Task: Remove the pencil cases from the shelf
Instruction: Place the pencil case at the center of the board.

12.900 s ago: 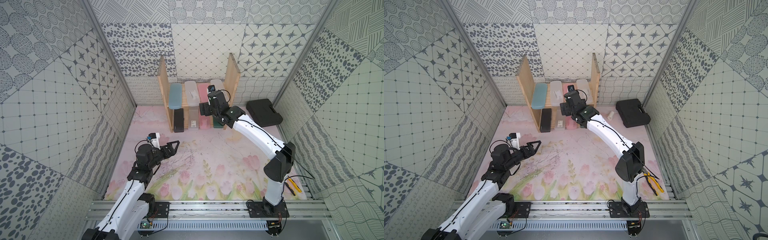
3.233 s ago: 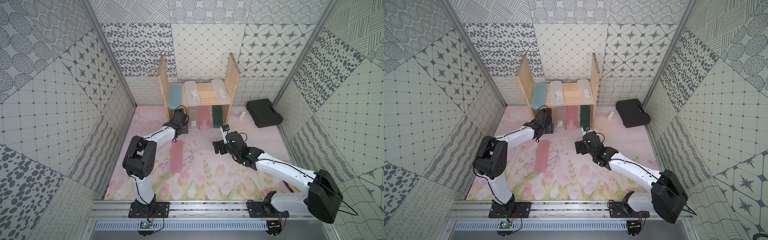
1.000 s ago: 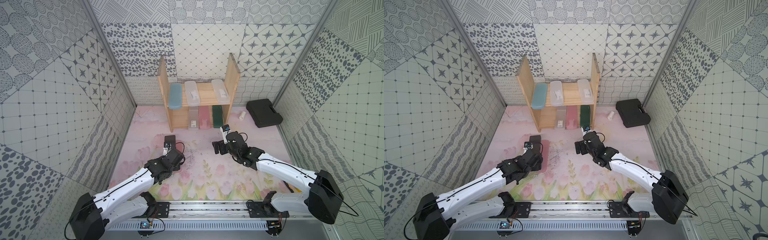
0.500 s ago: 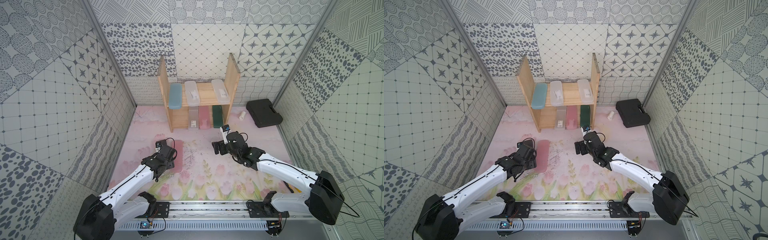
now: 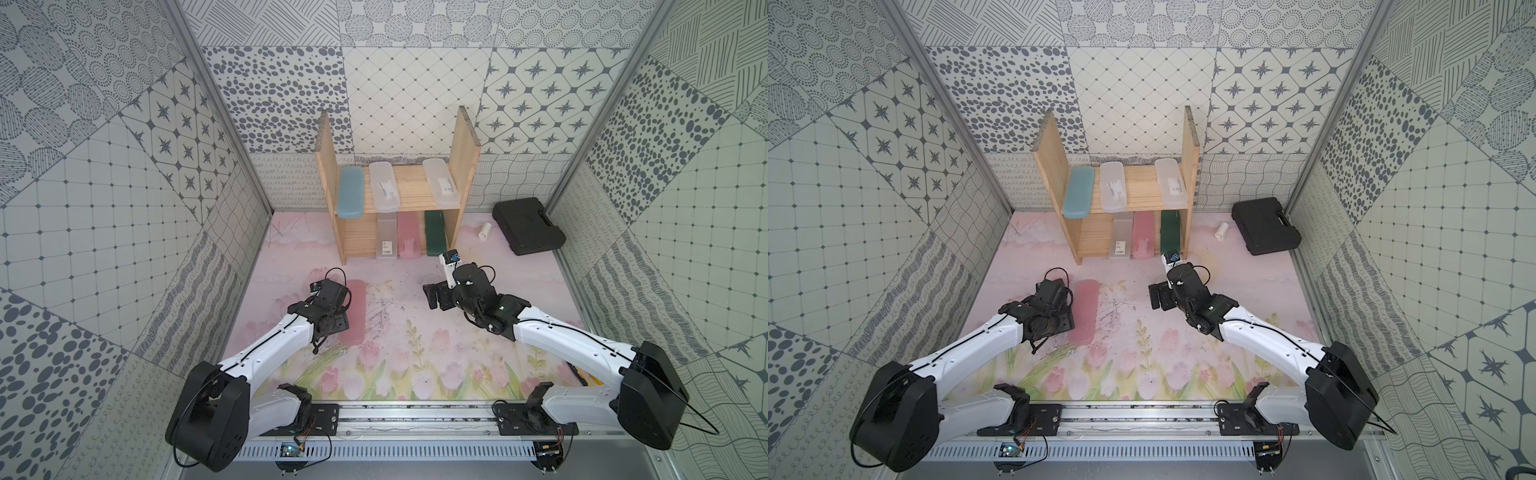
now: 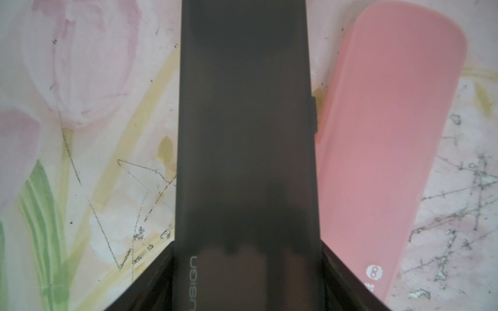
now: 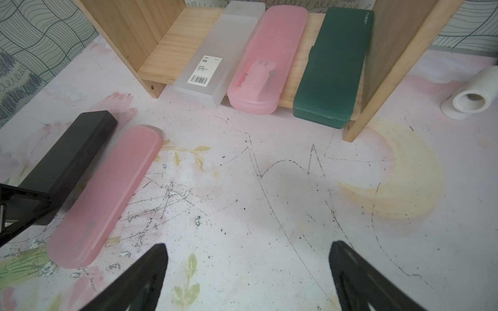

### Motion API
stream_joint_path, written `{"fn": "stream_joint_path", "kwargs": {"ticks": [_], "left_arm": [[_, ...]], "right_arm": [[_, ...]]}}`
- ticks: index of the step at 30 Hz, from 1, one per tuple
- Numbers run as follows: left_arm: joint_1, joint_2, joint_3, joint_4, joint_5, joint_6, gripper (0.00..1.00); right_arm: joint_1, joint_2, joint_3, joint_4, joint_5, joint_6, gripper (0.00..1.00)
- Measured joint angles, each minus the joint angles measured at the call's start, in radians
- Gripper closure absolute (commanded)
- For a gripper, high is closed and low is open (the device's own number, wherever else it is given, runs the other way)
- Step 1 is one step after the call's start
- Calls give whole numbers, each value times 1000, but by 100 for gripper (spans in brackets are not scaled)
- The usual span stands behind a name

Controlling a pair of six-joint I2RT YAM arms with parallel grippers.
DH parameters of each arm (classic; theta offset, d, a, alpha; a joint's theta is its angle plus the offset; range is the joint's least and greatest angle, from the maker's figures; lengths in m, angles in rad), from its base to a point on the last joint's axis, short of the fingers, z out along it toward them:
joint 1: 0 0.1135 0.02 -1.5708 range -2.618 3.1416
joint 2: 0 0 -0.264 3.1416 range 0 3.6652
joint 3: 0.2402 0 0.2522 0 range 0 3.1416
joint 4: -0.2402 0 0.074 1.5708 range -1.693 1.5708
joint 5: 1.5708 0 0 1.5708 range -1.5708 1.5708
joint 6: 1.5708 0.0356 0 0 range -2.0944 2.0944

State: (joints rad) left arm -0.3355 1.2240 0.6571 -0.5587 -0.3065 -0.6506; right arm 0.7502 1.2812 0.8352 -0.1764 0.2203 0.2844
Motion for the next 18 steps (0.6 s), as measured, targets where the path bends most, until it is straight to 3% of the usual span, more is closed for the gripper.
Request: {"fn": "stream_joint_path", "kwargs": {"ticks": [6,12,18], "left_arm": [[4,13,1,-13,-3,-18,16],[5,2,1,-46,-19,-44,3],[5,-18,1,-81,-42,-79,1]], "right_arm": [[0,0,0,0,-6,0,2],[0,0,0,0,-11,1,2],[0,0,0,0,-12,1,2]]}}
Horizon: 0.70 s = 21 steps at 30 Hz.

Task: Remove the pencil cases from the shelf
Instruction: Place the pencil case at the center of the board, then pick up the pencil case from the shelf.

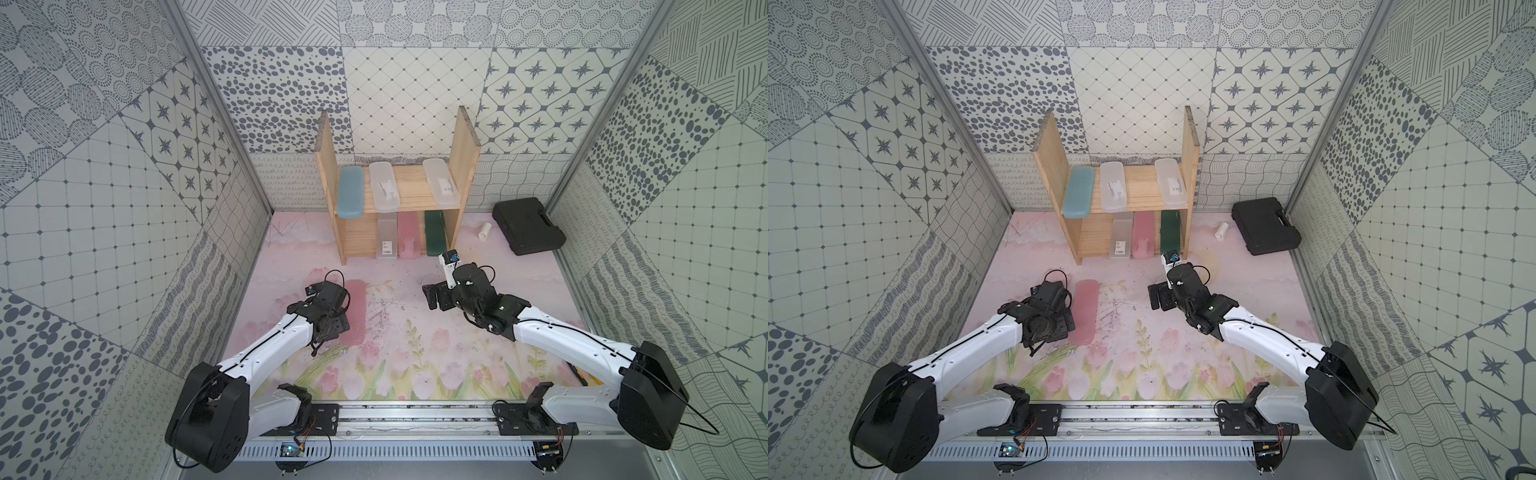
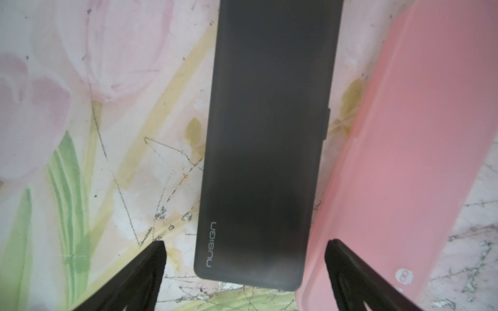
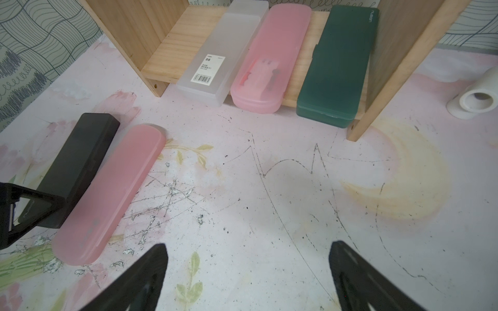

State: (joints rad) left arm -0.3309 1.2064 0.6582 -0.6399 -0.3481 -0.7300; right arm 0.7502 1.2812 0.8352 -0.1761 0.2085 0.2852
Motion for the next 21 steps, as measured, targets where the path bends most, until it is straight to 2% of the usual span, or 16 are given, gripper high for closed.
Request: {"fn": "stream_joint_path", "kwargs": {"ticks": [10,17,21], "left_arm": [[0,-122,24,14,5,24,1],[0,-163,32,135,91,122,1],[0,-184,12,222,138,177,1]], "right_arm": [[5,14,9,-3,-26,22,2],[98,175,193,-34,8,40,2],[119,190,289,-61,30,48,2]]}}
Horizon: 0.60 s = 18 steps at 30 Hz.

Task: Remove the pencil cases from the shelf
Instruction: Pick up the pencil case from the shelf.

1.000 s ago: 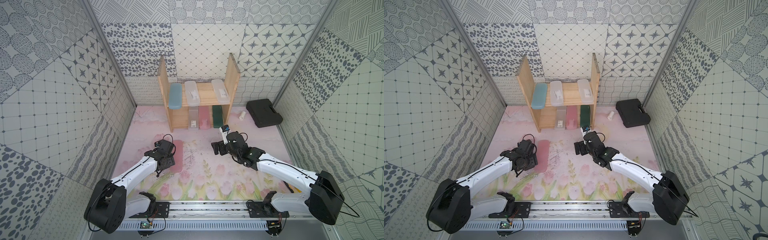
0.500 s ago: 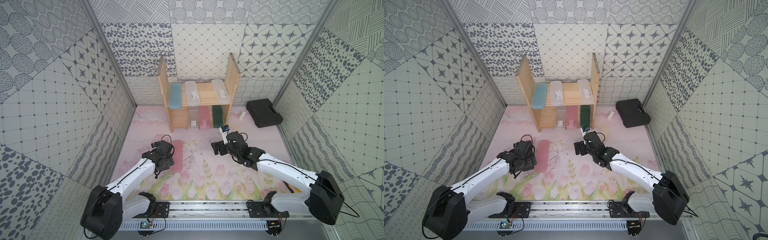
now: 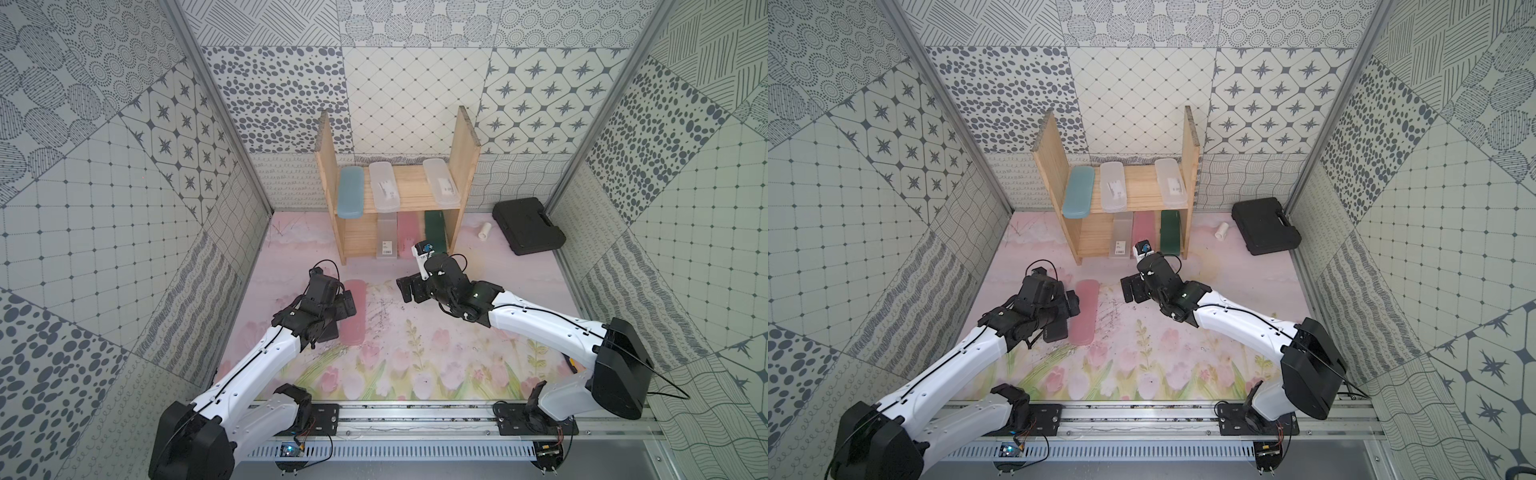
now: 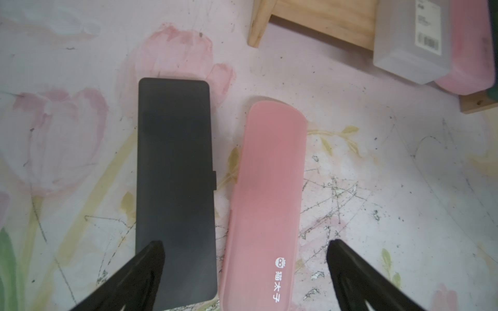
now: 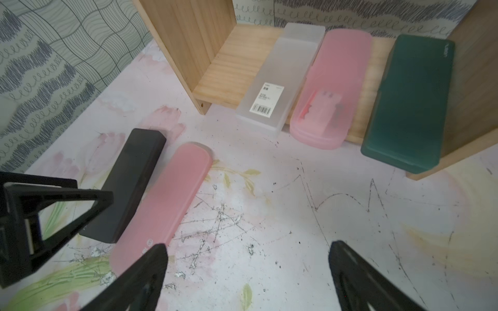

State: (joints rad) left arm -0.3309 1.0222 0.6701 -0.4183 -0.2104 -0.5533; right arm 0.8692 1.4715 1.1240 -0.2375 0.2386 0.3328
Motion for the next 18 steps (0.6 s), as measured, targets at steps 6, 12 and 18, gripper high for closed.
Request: {"fn": "stream_joint_path", "kwargs": {"ticks": [6,12,18], "left_arm": [[0,-77,-103,151,71,47,1],[0,-159,-174,253,123,66,1],[0,-184,-222,327,158,73,1]], "right_arm": [[-1,9,200,-56,58,-9,2],[-7,122,441,-93,97,-46,2],[-13,316,691,-158,125,-92,2]]}}
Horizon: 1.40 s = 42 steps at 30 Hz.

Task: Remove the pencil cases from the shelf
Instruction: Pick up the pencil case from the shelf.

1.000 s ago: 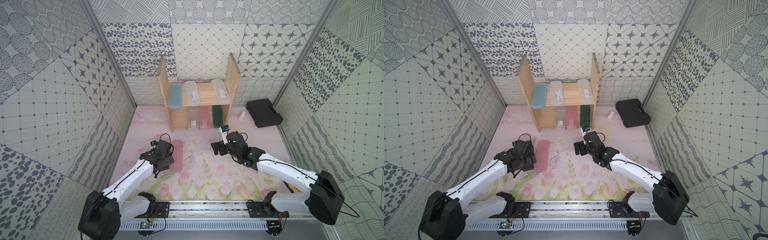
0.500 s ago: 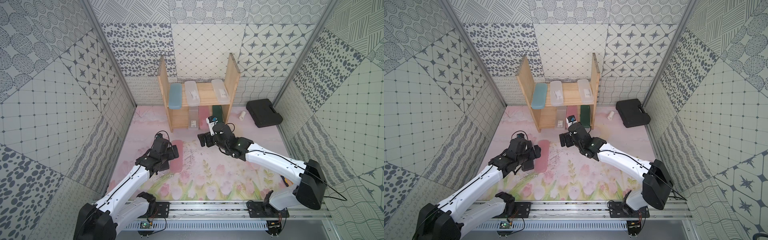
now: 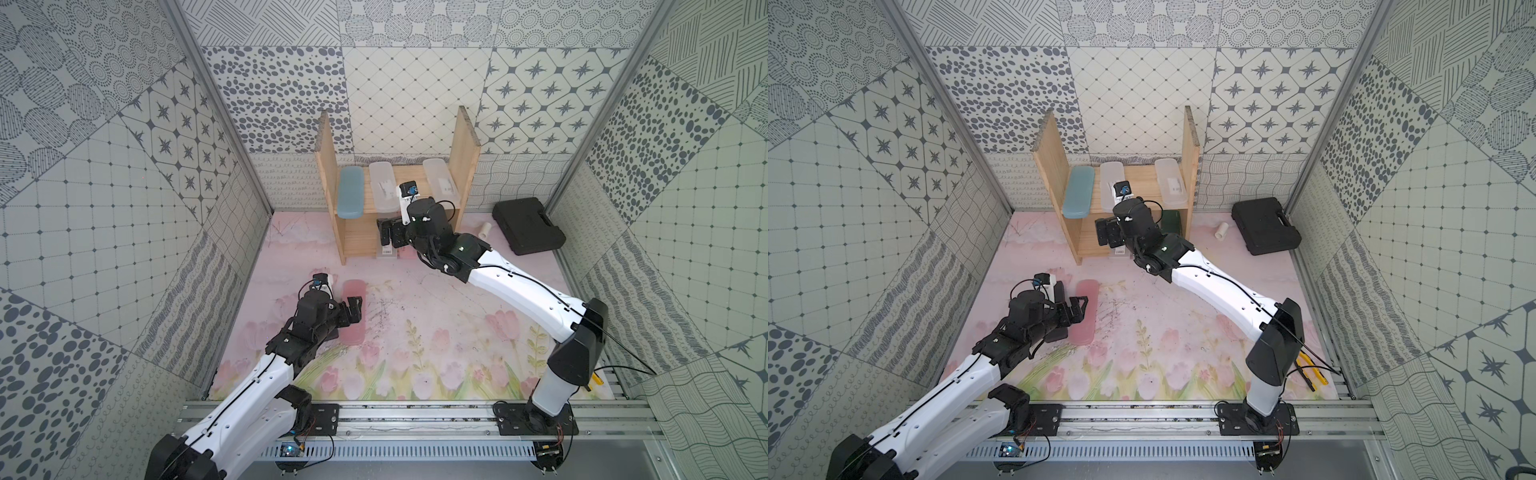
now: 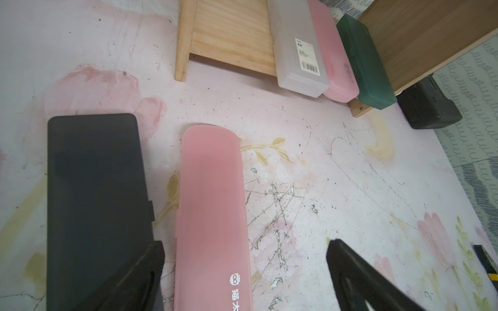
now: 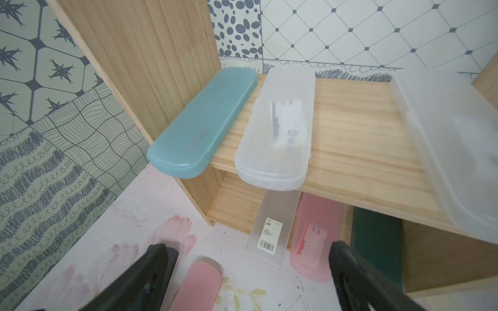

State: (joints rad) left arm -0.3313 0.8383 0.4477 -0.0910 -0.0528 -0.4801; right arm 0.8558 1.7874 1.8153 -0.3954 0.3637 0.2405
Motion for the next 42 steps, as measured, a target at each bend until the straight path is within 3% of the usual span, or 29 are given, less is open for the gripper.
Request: {"fn": "stream_joint_path", "kwargs": {"ticks": [20,42], "left_arm": [[0,-20,3,35,20,3,1],[0,0,5,36,21,3,1]], "right_arm": [[-89,423,659,-223,8,-69,3],[-88,527,760,-307,56,-103,14]]}}
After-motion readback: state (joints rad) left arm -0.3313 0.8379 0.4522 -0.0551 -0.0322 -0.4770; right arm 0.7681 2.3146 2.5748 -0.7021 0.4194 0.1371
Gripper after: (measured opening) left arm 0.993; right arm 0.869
